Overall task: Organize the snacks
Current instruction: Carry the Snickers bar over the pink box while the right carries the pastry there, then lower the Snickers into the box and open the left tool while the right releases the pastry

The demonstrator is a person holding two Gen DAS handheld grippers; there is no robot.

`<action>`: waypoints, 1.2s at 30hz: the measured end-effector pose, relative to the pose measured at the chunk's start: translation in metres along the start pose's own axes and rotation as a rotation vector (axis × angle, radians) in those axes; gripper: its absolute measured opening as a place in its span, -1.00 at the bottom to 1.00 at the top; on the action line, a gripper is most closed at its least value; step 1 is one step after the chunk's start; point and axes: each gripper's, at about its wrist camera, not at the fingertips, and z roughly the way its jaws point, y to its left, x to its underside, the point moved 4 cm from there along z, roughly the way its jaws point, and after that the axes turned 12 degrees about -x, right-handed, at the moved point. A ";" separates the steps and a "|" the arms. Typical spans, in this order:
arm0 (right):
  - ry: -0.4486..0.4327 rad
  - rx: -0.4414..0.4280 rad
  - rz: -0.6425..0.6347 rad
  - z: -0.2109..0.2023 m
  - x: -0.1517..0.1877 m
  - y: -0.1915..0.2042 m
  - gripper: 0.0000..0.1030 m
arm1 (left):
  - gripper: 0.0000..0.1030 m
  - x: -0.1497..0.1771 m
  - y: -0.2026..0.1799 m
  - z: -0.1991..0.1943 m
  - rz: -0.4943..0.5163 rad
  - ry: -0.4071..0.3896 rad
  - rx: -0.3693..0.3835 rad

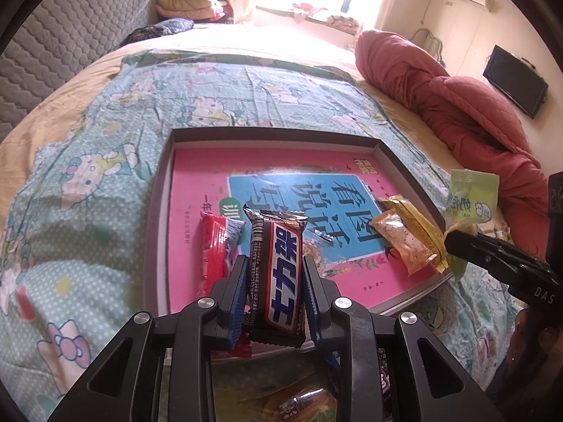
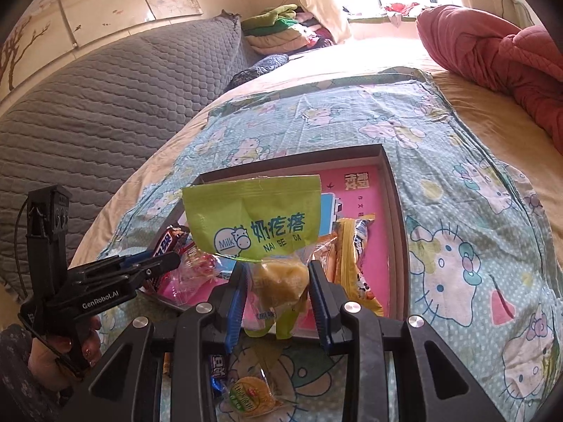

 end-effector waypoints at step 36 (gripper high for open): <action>0.069 0.119 0.003 0.027 0.005 -0.016 -0.29 | -0.41 -0.007 0.003 0.005 -0.011 -0.007 0.013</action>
